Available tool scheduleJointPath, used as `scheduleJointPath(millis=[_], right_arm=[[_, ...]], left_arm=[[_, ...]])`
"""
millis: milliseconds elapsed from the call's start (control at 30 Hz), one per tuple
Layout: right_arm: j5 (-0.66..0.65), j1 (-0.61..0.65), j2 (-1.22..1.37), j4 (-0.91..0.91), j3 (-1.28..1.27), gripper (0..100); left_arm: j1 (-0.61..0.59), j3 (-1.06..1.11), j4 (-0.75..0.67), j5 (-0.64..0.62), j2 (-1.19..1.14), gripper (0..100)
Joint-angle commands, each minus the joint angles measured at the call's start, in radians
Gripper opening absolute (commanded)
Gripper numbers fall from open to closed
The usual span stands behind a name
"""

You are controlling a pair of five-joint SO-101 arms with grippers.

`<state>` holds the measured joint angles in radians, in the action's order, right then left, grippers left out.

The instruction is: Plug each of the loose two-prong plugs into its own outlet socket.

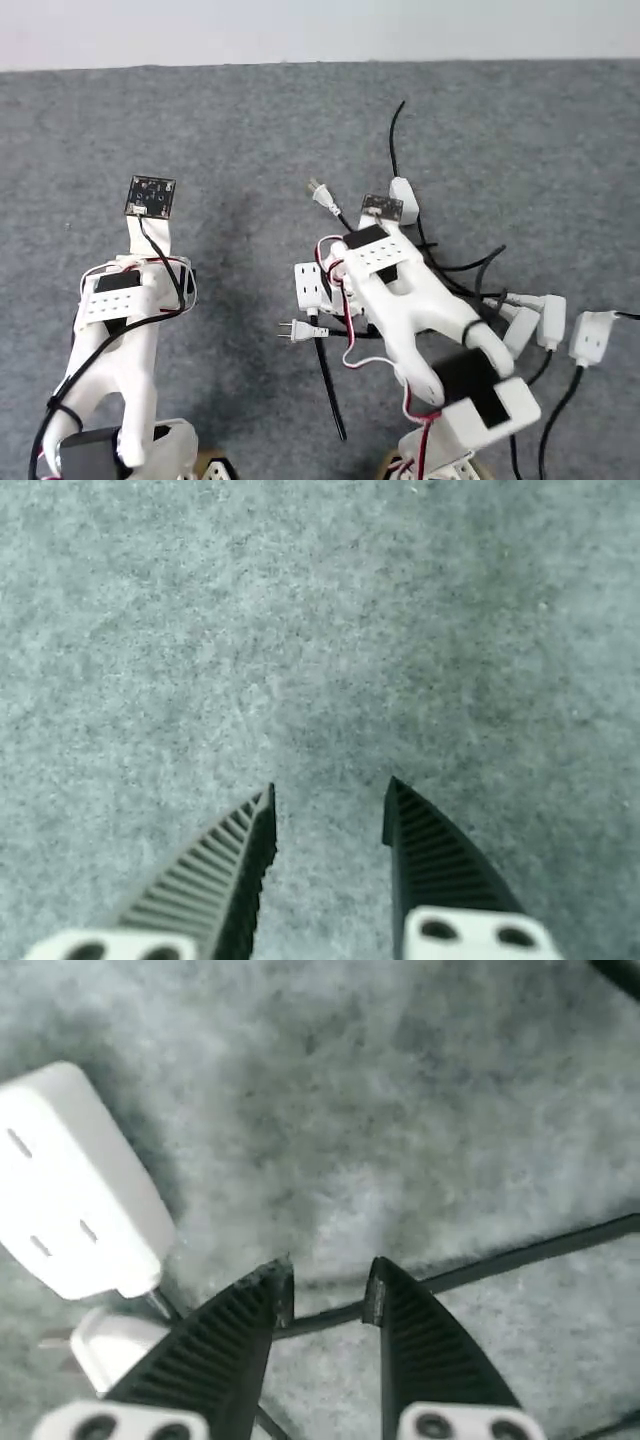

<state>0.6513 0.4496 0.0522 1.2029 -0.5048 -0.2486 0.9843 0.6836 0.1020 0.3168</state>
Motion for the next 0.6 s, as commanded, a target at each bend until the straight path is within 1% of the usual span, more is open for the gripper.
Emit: scheduleJointPath(millis=[0,167,200,367,433,500,567], right_arm=[[0.006,-0.019,-0.116,0.051,0.068,12.0],[0.003,-0.056,-0.160,0.090,0.068,12.0],[-0.014,-0.056,-0.156,0.096,0.068,12.0],[-0.196,-0.048,-0.111,0.099,-0.005,11.5],[-0.310,-0.039,-0.099,0.088,-0.034,11.4],[-0.493,-0.042,-0.099,0.073,-0.044,11.4],[-0.703,-0.051,-0.099,0.070,-0.048,11.4]], left_arm=[[-0.009,-0.024,-0.023,0.006,0.003,17],[-0.009,-0.024,-0.023,0.008,0.003,17],[-0.008,-0.024,-0.023,0.008,0.003,17],[-0.006,-0.024,-0.023,0.008,0.003,17],[-0.005,-0.024,-0.023,0.008,0.003,17],[-0.003,-0.024,-0.023,0.008,0.003,17],[-0.002,-0.024,-0.023,0.008,0.003,17]])
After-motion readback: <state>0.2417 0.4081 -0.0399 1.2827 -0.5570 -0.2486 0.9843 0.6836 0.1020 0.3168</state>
